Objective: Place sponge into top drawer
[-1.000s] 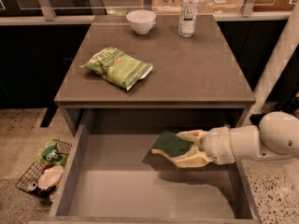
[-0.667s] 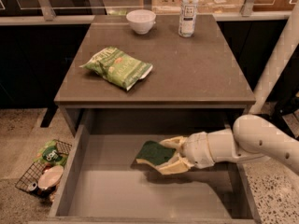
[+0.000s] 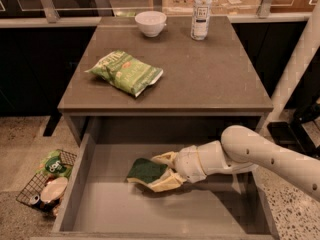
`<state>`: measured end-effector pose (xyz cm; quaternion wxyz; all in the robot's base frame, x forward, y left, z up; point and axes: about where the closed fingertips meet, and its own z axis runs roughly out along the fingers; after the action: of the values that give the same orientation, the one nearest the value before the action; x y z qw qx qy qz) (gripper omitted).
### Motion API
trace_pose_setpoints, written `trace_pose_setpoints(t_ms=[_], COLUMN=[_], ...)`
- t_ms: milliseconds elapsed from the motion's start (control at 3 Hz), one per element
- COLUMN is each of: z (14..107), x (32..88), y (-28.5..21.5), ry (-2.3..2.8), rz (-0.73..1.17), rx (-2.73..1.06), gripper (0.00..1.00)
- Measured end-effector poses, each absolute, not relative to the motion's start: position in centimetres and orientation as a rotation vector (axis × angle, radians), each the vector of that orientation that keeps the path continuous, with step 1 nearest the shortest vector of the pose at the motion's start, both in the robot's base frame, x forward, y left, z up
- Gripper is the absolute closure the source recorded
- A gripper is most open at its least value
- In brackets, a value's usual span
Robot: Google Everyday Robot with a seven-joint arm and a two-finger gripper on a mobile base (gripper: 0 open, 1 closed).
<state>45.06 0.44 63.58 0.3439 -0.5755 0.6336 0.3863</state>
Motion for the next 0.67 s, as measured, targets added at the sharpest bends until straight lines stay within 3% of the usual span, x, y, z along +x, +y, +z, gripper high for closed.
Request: trace_pose_setpoints(t_ms=[667], z=[63.62], x=[44.92], y=[0.58], ry=[1.644], rz=[1.006], rx=[-1.499], gripper=[0.54])
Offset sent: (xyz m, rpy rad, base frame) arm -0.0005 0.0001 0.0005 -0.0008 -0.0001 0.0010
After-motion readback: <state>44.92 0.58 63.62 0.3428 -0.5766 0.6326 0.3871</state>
